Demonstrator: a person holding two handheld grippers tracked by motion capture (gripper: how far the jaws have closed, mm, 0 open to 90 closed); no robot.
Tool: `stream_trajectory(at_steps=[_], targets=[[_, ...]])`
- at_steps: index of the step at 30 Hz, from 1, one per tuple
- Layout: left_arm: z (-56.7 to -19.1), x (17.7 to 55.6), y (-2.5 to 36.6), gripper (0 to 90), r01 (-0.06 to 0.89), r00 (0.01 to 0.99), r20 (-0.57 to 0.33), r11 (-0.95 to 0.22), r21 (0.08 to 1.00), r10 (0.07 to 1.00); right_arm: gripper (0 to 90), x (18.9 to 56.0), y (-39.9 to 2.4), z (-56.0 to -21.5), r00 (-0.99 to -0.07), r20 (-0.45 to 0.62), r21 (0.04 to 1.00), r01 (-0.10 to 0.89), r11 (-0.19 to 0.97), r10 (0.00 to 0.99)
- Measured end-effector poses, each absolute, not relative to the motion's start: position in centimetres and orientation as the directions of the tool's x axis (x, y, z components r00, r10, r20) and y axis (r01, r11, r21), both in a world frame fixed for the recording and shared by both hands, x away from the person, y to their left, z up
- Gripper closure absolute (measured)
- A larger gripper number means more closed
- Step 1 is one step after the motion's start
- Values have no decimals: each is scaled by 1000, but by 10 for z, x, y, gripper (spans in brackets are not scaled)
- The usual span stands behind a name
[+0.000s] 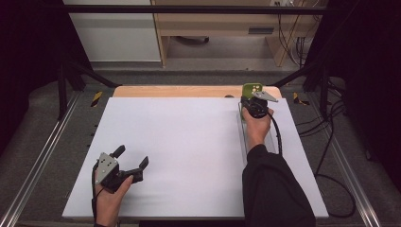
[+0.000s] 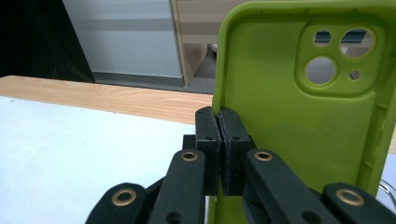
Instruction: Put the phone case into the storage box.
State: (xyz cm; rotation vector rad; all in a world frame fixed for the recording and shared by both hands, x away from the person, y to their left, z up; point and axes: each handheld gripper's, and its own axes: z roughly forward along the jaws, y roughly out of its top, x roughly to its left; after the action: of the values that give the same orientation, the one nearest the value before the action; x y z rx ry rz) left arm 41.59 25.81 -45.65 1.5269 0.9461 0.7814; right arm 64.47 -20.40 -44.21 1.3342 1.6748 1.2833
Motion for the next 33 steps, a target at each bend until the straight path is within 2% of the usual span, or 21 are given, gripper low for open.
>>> stream_trajectory(at_steps=[33], targets=[[-457, 416, 258, 22, 151, 461, -20, -56, 987, 887, 881, 647, -204, -446, -280, 106, 932, 362, 3, 954]])
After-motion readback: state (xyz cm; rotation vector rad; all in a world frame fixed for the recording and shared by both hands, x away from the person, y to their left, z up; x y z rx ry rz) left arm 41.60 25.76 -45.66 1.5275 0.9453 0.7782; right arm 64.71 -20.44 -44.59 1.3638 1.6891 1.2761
